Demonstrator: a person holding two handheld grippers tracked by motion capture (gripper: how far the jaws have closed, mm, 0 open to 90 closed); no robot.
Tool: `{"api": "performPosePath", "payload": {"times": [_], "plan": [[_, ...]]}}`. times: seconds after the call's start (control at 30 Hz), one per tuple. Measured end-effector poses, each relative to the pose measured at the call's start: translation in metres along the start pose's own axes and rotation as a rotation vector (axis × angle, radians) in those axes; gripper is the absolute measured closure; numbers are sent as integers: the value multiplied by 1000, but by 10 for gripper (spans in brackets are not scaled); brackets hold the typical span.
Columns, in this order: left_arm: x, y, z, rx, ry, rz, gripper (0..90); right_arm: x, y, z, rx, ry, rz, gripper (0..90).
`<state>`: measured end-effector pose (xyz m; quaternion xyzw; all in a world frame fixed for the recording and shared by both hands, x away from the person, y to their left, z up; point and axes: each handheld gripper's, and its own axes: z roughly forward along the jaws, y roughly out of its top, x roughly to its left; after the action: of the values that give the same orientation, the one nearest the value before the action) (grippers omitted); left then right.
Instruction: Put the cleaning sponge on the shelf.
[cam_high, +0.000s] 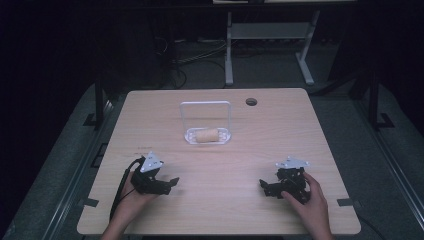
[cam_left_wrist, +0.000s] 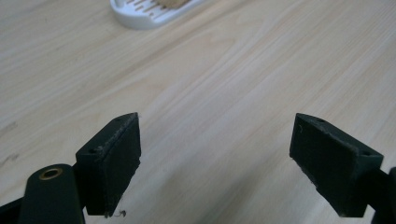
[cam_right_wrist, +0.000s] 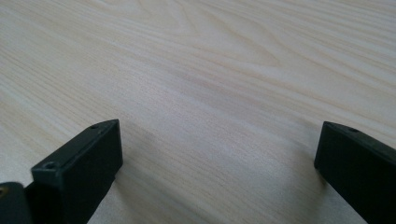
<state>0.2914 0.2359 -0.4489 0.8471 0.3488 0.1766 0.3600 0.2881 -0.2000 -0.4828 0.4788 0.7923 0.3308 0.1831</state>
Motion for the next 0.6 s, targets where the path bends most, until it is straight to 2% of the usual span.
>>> {"api": "performPosePath", "payload": {"times": [0.17, 0.6], "plan": [[2, -11, -1, 28, 0, -6, 153, 0, 0, 0, 0, 0, -2, 6], [5, -35, -6, 50, -3, -33, 131, 0, 0, 0, 1, 1, -1, 6]]}}
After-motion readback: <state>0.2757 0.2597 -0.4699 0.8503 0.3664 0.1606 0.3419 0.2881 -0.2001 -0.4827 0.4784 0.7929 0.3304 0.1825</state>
